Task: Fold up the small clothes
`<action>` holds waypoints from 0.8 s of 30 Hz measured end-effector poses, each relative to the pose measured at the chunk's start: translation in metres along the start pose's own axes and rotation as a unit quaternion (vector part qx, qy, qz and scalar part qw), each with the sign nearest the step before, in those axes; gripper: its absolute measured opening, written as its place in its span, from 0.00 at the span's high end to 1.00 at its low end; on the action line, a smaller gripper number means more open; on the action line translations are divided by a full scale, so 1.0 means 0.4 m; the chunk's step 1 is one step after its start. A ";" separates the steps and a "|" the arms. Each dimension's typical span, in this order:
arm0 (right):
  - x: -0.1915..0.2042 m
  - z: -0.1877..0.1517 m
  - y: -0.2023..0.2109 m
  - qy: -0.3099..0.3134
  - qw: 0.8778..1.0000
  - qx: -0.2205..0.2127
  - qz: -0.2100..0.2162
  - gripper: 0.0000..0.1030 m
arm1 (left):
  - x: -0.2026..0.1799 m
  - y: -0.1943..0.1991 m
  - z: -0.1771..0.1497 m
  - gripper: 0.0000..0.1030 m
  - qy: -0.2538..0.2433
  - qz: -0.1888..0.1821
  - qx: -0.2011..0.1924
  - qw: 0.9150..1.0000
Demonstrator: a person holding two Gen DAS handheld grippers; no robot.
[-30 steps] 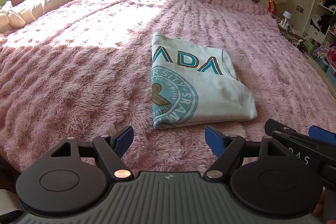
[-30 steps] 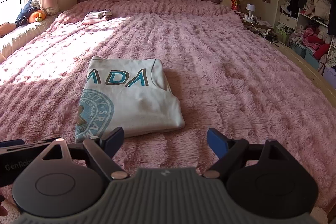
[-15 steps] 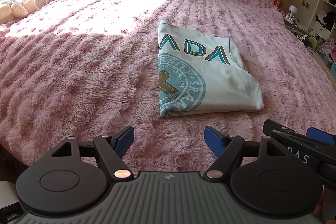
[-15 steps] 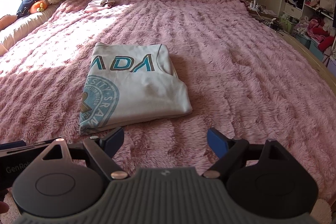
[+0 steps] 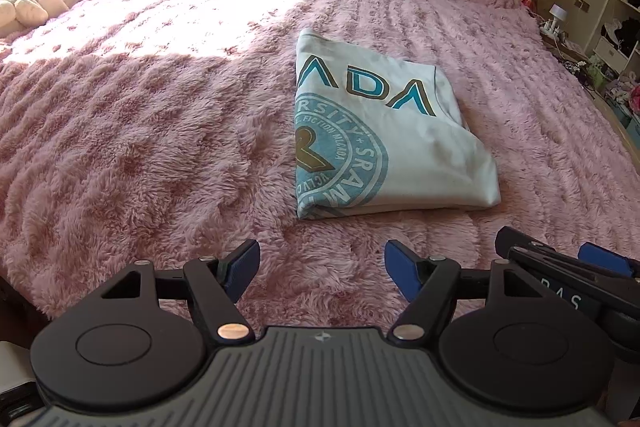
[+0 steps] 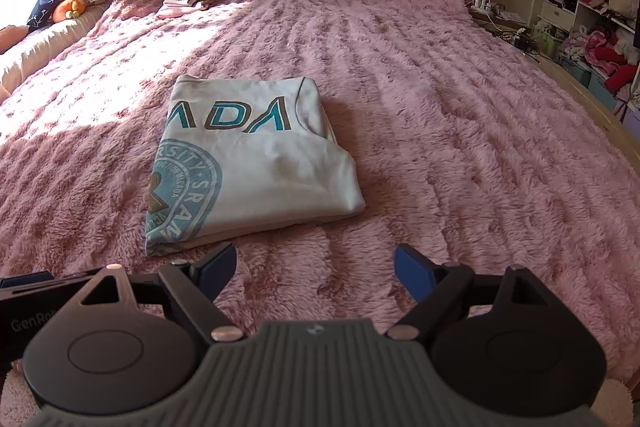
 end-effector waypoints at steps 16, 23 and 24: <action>0.000 0.013 -0.015 0.002 1.000 0.001 -0.007 0.20 | -0.007 -0.017 0.007 0.21 0.001 -0.005 0.016 1.000; 0.000 0.016 -0.018 0.003 1.000 0.001 -0.010 0.20 | -0.012 -0.018 0.008 0.21 -0.003 0.007 0.020 1.000; 0.001 0.016 -0.019 0.003 1.000 0.001 -0.010 0.20 | -0.012 -0.018 0.009 0.21 -0.003 0.008 0.021 1.000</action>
Point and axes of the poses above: each gripper's, at about its wrist camera, not at the fingertips, and y roughly against the way its jaws point, x to its left, z to its top, the point moved 5 cm from there along -y, roughly the way its jaws point, and after that the axes turned 11 degrees about x, right-handed, at the moved point
